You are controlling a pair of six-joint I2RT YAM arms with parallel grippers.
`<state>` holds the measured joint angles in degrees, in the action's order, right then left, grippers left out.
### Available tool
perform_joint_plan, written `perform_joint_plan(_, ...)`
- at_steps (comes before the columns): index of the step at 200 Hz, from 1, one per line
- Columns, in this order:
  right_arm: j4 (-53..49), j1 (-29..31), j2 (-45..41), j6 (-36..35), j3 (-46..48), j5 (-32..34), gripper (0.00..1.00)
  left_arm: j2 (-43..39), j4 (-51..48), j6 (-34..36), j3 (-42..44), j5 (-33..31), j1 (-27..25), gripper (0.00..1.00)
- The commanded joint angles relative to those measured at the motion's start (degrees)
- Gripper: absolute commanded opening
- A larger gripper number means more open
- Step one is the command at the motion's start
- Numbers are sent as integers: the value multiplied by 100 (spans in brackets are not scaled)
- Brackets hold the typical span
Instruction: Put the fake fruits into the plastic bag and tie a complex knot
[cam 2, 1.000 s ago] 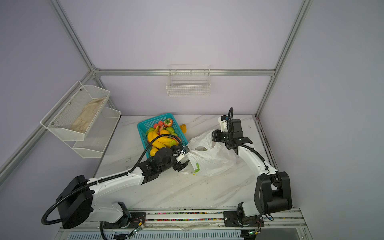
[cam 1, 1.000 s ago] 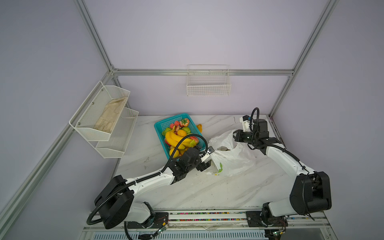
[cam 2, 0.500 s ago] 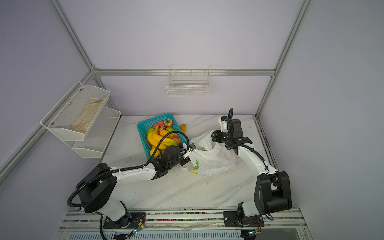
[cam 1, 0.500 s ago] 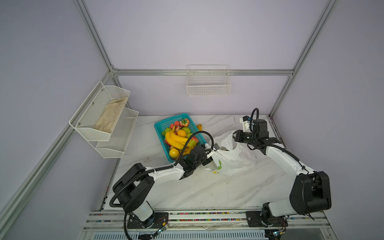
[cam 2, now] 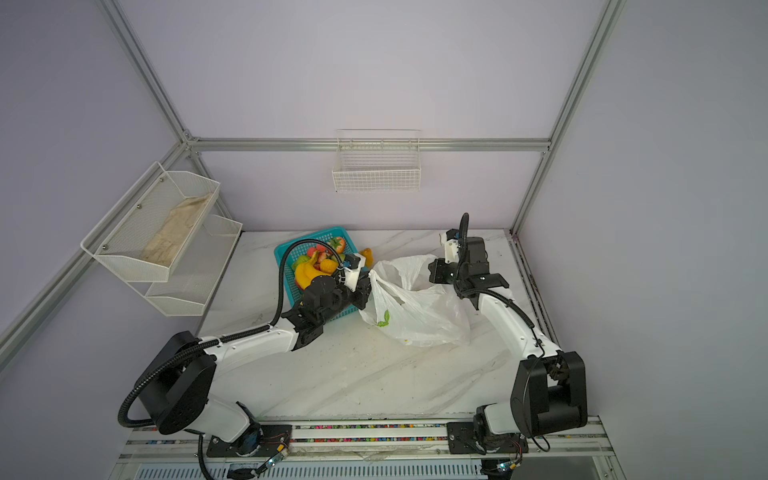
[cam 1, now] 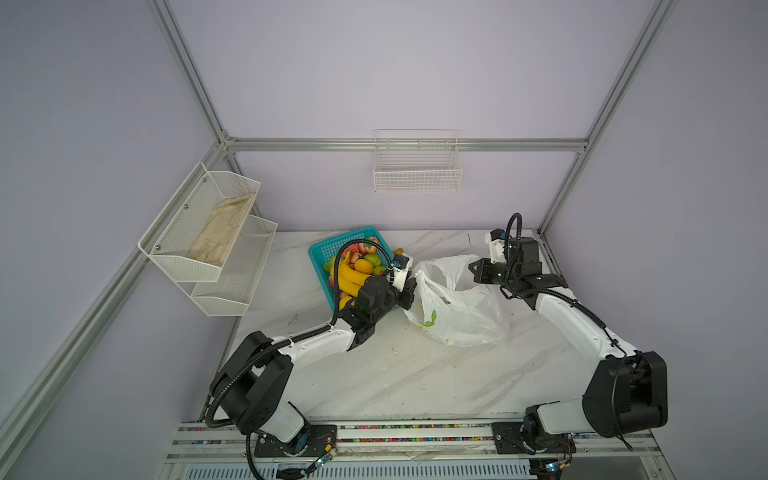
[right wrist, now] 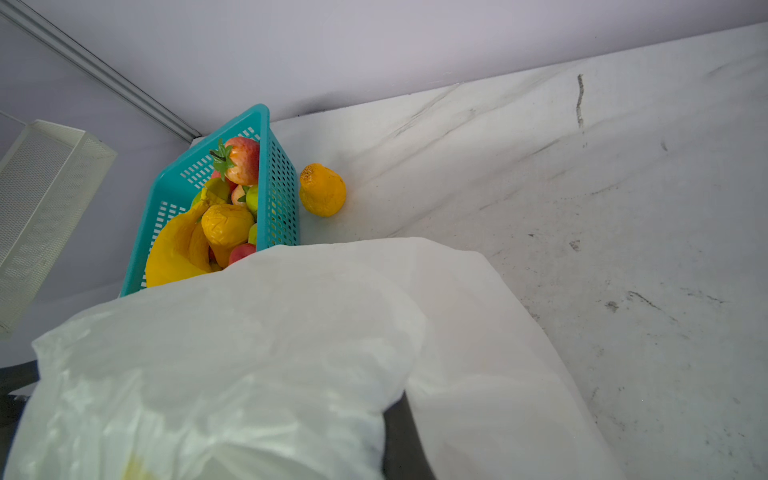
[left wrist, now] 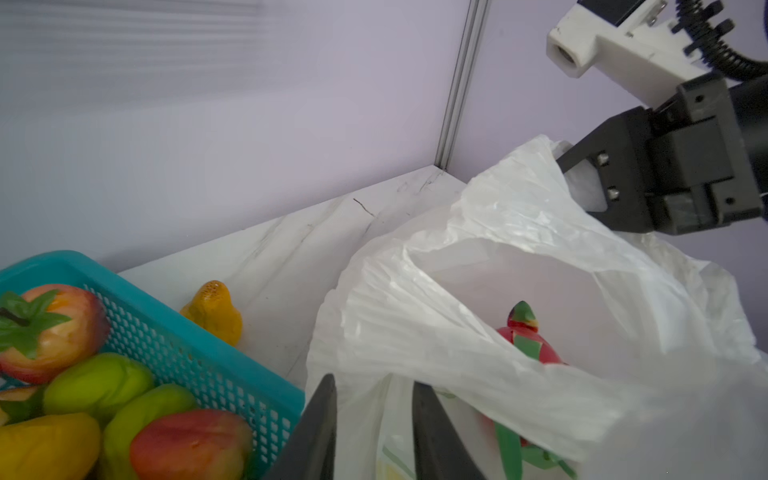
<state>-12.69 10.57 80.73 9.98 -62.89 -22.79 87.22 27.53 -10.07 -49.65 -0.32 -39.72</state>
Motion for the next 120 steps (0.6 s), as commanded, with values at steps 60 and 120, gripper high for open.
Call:
perform_joint_plan(60,140,23,64,-92,-490,224,0,66,344,-1498,-483,1815,3,4)
perform_joint_plan(120,674,23,619,-154,-1006,-777,0,-12,484,-1313,-414,1788,-271,0)
